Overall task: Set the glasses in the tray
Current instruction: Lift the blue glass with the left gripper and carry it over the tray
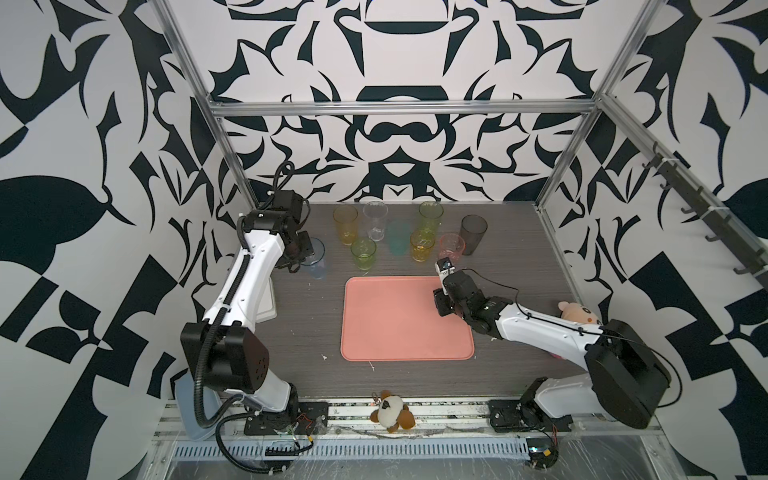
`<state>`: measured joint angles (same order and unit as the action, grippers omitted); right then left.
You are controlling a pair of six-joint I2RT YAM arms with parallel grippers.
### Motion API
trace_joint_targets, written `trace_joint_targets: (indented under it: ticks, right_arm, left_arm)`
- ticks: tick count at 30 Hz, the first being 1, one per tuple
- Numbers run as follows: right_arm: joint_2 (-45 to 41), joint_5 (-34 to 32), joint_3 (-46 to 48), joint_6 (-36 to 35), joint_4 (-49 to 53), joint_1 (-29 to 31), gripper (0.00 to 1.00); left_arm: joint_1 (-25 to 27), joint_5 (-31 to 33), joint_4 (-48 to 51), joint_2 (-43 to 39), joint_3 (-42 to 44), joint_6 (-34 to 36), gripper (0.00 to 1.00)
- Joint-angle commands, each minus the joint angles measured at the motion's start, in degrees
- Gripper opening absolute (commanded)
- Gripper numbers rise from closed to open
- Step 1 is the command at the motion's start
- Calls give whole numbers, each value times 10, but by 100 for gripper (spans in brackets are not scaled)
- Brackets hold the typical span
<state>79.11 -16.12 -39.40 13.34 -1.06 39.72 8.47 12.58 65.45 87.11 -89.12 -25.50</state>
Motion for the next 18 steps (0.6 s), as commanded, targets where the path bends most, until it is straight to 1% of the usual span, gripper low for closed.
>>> trace_joint_targets:
  ticks: [1,9,18]
  right_arm:
    - [-7,-7,-20,-3,-4,-1,47]
    - [-5,-11,-18,-3,-5,-1,47]
    - [-7,-18,-17,-3,-8,-1,47]
  left_arm:
    - [18,5,40,-40,10,0,0]
    - [73,-1,50,-92,53,-4,0]
    - [126,-13,50,-108,79,6,0]
